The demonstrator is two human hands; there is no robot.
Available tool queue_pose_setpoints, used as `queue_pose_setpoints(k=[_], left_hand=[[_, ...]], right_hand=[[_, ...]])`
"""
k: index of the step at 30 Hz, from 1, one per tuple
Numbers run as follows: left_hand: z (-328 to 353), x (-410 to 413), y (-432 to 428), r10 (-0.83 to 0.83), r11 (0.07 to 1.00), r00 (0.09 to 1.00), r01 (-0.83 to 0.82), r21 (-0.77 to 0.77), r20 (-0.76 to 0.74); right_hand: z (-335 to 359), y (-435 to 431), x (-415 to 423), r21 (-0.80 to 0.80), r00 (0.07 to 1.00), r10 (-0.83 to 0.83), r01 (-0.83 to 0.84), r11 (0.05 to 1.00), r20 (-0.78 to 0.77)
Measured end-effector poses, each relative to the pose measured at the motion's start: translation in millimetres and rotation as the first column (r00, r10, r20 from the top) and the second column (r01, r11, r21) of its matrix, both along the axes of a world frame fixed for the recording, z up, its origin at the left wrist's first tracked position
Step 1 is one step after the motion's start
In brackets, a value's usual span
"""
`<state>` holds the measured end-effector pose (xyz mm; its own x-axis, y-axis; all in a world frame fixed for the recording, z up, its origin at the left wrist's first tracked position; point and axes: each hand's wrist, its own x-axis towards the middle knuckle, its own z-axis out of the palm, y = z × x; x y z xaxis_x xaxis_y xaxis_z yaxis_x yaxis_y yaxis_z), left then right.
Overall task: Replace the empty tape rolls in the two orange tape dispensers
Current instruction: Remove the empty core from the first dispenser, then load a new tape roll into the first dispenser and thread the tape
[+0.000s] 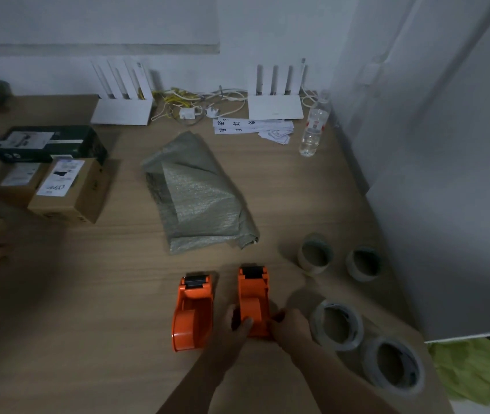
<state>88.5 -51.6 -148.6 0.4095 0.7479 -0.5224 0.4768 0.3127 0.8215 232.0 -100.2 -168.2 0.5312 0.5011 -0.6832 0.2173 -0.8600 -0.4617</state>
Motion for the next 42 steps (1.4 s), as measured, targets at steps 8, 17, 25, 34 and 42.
queue_pose_setpoints(k=[8,17,25,34,42], left_hand=[[22.7,6.4,20.3,0.106,0.993,0.989,-0.110,-0.034,-0.103],[67.9,37.6,36.4,0.178,0.964,0.981,-0.159,0.215,-0.075],[77.1,60.9,15.9,0.140,0.971,0.989,-0.147,0.187,0.051],[70.8,47.1,20.2,0.159,0.983,0.983,-0.166,0.077,0.094],[59.0,31.6,21.2,0.182,0.981,0.976,-0.189,0.048,0.122]], right_hand=[[23.4,4.2,6.4,0.120,0.997,-0.058,0.053,0.991,0.042],[61.8,-9.8,33.5,0.172,0.958,-0.024,-0.027,0.985,0.285],[69.1,-47.2,56.6,-0.027,0.915,0.046,-0.039,0.999,0.400],[44.6,-41.9,52.0,-0.054,0.920,0.019,0.003,0.999,0.390],[32.9,-42.7,47.7,-0.003,0.912,-0.043,0.049,0.999,0.407]])
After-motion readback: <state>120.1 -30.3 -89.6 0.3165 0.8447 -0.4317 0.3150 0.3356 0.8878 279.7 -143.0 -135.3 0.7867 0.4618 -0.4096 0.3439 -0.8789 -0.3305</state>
